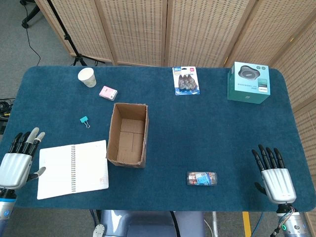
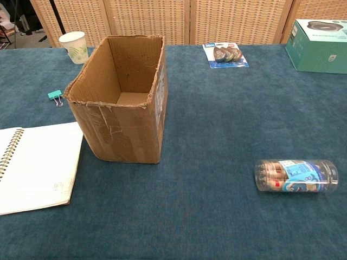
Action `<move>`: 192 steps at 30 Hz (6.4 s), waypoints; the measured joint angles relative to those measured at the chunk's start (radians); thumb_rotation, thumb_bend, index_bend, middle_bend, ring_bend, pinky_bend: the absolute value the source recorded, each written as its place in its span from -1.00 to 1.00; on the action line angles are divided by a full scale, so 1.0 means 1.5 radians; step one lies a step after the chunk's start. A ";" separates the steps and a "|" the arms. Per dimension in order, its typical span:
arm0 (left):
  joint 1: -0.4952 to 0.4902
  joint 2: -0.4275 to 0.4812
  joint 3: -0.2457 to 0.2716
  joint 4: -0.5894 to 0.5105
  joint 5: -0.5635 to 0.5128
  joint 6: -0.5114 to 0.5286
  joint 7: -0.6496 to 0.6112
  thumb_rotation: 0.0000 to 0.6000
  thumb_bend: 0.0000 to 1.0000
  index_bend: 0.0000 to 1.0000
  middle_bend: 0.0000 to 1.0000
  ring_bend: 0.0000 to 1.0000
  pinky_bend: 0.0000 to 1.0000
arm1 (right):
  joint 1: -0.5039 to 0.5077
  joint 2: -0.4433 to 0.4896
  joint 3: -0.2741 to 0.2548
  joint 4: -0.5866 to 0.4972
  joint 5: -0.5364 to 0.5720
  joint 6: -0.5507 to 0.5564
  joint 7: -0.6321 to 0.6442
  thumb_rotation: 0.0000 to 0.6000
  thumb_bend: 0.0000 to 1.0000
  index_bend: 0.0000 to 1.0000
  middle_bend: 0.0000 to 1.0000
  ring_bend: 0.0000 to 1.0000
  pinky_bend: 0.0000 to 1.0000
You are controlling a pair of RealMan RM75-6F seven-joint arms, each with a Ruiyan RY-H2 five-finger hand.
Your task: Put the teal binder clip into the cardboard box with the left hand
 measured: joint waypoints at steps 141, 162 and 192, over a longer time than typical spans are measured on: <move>-0.399 -0.372 -0.123 0.567 -0.314 -0.460 0.072 1.00 -0.23 -0.30 -1.00 -1.00 -1.00 | 0.020 -0.001 -0.019 0.012 -0.027 -0.030 0.032 1.00 -0.69 -1.00 -1.00 -1.00 -1.00; -0.405 -0.418 -0.112 0.637 -0.305 -0.473 0.078 1.00 -0.12 -0.07 -1.00 -1.00 -1.00 | 0.018 0.000 -0.022 0.018 -0.042 -0.017 0.049 1.00 -0.69 -1.00 -1.00 -1.00 -1.00; -0.379 -0.359 -0.122 0.555 -0.262 -0.387 0.029 1.00 -0.04 0.10 -1.00 -1.00 -1.00 | 0.016 -0.002 -0.023 0.020 -0.046 -0.014 0.049 1.00 -0.69 -1.00 -1.00 -1.00 -1.00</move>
